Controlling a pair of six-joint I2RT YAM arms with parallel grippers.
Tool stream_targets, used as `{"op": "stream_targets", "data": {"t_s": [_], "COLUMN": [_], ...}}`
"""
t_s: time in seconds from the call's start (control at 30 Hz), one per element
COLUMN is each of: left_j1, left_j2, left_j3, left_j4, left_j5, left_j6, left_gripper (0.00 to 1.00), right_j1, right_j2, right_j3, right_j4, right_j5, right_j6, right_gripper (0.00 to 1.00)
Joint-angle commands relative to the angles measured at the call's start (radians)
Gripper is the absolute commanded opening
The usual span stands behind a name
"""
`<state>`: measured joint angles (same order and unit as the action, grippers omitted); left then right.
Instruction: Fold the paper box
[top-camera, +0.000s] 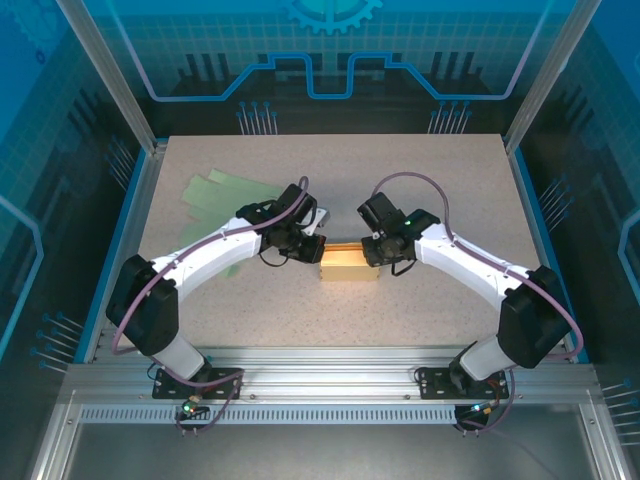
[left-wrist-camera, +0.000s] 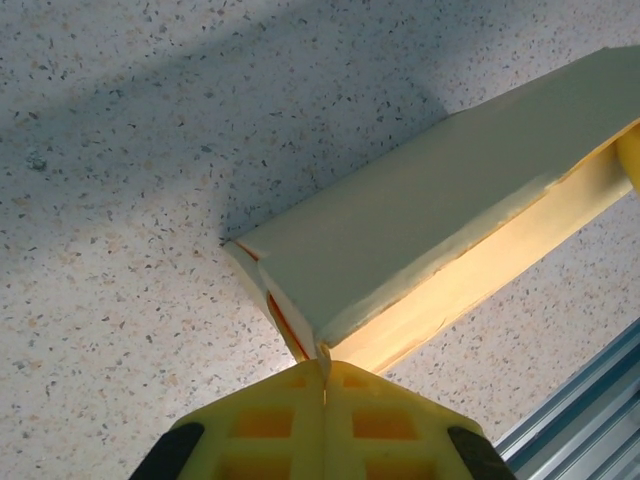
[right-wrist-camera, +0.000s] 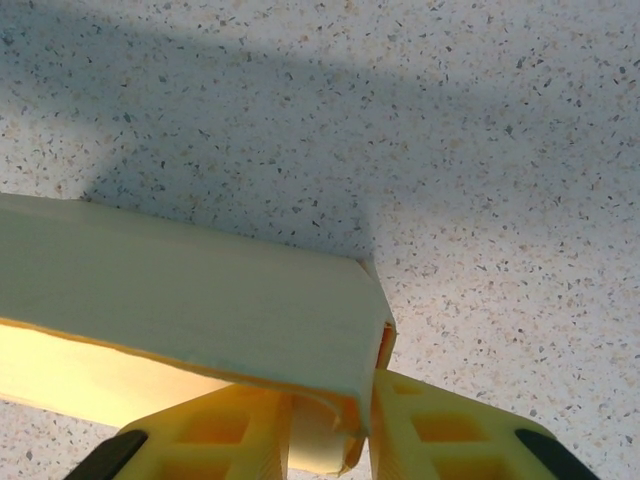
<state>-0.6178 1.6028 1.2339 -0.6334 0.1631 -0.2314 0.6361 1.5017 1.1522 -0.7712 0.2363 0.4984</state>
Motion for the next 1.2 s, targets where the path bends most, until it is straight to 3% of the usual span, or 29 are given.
{"op": "stream_targets", "data": {"t_s": [0.0, 0.57, 0.67, 0.97, 1.03, 1.17], "left_j1": [-0.004, -0.008, -0.015, -0.023, -0.025, -0.026], "left_j2": [-0.002, 0.005, -0.001, -0.029, -0.031, -0.030], "left_j3": [-0.023, -0.126, -0.142, -0.173, -0.174, -0.176], "left_j4": [0.041, 0.101, 0.123, 0.177, 0.184, 0.190], "left_j5": [0.057, -0.024, -0.056, -0.115, -0.119, -0.121], "left_j6": [-0.021, -0.029, -0.035, -0.056, -0.059, -0.062], "left_gripper": [0.06, 0.03, 0.00, 0.00, 0.00, 0.00], "right_j1": [0.028, 0.036, 0.038, 0.038, 0.029, -0.005], "right_j2": [0.018, -0.019, -0.043, -0.138, -0.143, -0.143], "right_j3": [0.026, -0.003, -0.005, 0.004, 0.013, 0.008], "right_j4": [0.002, 0.007, 0.006, 0.005, -0.003, 0.018], "right_j5": [-0.028, -0.018, -0.021, -0.008, 0.012, 0.014], "right_j6": [0.012, 0.030, 0.033, 0.068, 0.086, 0.126], "right_gripper": [0.25, 0.27, 0.37, 0.87, 0.94, 0.97]}}
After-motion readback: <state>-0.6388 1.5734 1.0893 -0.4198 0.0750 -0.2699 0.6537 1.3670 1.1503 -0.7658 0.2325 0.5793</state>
